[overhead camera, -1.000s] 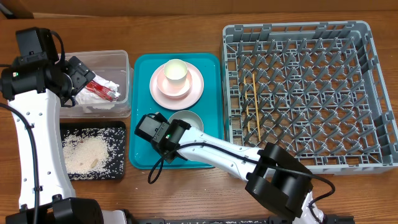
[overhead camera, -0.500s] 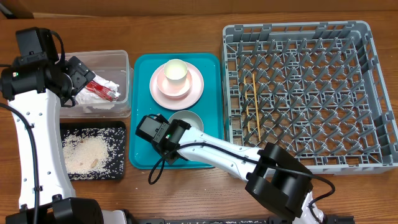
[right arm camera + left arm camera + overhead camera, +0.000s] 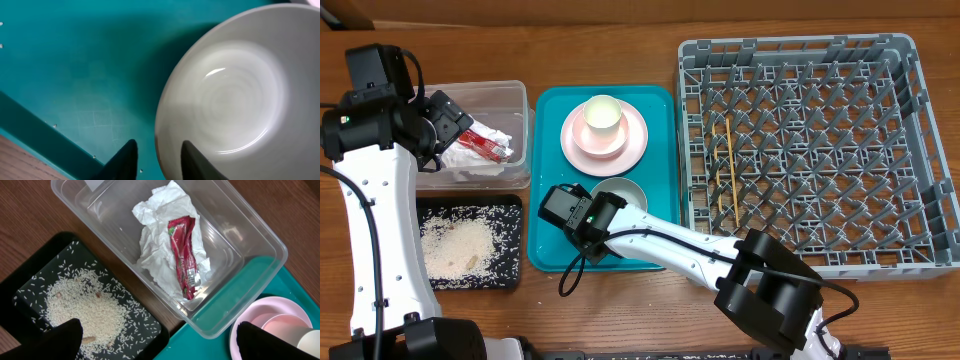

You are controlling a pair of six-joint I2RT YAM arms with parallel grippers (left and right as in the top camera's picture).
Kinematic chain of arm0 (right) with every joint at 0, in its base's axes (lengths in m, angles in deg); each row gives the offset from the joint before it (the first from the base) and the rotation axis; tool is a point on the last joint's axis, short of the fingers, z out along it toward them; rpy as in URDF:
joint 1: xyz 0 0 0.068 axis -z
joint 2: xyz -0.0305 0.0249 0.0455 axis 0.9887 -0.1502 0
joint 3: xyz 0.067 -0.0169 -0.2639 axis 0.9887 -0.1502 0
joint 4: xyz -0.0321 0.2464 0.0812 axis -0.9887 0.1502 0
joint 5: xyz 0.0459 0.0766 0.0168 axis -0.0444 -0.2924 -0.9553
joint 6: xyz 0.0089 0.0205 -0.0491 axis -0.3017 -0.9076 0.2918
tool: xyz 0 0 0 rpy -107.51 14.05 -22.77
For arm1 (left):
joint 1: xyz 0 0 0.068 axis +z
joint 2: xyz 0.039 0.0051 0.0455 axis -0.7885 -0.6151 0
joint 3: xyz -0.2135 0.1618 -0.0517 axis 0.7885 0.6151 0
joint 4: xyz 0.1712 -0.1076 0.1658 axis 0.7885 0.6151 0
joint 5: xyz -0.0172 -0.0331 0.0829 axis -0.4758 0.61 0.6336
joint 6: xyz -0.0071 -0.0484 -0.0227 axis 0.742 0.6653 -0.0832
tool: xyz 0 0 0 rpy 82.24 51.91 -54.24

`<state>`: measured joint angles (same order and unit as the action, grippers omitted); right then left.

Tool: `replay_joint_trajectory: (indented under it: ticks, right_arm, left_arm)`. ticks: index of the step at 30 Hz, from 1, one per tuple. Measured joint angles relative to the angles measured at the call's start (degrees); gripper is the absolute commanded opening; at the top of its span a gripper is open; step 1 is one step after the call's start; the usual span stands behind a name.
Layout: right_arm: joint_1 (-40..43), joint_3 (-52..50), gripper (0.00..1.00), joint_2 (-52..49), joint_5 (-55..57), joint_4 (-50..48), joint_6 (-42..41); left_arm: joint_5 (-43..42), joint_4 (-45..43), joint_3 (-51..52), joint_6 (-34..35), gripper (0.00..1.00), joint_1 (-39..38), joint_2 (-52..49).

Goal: Sort waste into correct bins and load items into the dishwasher
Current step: 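Grip the white bowl's rim with the right gripper and lift it, then carry the white bowl right and place it tilted in the dish rack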

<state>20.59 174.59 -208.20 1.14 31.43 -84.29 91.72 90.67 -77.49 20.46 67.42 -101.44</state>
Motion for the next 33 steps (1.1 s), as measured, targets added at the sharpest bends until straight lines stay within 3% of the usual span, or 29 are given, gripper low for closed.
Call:
replay_joint_trajectory:
  ticks: [8,17,25,33]
  right_arm:
    - [0.0,0.0,0.23,0.0,-0.1,0.9,-0.1]
    - [0.0,0.0,0.04,0.0,-0.1,1.4,0.1]
    - [0.0,0.2,0.04,0.0,-1.1,2.1,-0.1]
    - [1.6,7.5,0.04,1.1,-8.0,9.9,-3.6]
  left_arm:
    - [0.0,0.0,0.0,0.0,1.0,0.0,0.0]
    - [0.0,0.0,0.0,0.0,1.0,0.0,0.0]
    - [0.0,0.0,0.0,0.0,1.0,0.0,0.0]
    - [0.0,0.0,0.0,0.0,1.0,0.0,0.0]
